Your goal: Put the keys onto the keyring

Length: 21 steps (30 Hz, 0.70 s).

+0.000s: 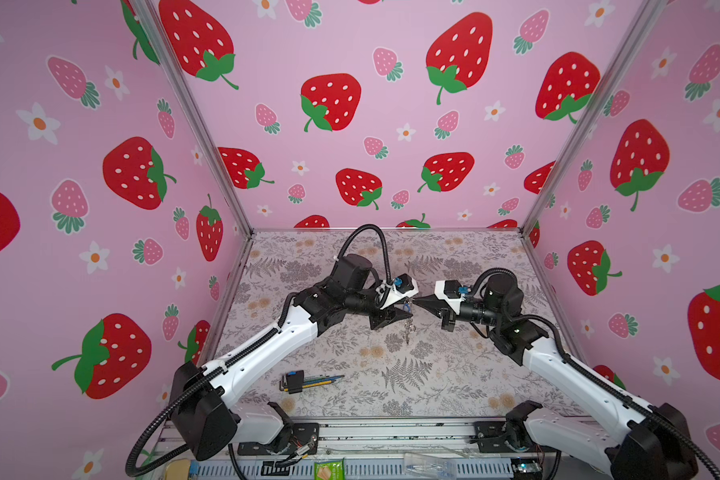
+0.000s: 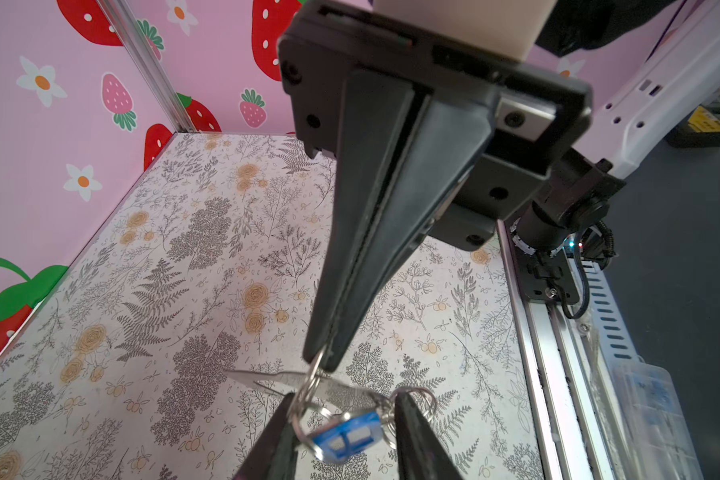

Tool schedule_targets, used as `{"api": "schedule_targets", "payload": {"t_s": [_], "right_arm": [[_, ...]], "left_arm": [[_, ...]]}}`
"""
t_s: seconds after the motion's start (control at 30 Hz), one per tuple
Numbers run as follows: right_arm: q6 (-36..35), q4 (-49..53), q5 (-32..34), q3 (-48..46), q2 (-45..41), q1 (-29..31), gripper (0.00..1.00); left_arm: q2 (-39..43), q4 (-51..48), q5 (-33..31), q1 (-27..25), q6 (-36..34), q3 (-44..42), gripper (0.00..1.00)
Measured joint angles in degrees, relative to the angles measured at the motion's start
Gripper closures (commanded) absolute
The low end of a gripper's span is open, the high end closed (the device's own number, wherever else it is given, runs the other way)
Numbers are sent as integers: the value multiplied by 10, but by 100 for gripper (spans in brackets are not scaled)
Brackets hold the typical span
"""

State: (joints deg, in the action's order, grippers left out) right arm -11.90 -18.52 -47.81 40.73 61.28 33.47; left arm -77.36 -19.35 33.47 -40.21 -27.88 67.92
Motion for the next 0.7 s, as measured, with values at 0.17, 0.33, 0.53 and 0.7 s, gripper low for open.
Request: {"api": "schedule_targets", "payload": {"t_s": [0.17, 0.33, 0.53, 0.7], "right_arm": [[1, -3, 1, 0, 0, 0, 100], [4, -9, 3, 0, 0, 0, 100], [14, -16, 4, -1, 0, 0, 100], [18, -18, 4, -3, 0, 0, 100]], "left_arm": [[0, 1, -3, 0, 1, 0, 64], [0, 1, -10, 0, 2, 0, 64], [0, 5, -20, 0, 11, 0, 53], [0, 19, -28, 0, 17, 0, 55]]}}
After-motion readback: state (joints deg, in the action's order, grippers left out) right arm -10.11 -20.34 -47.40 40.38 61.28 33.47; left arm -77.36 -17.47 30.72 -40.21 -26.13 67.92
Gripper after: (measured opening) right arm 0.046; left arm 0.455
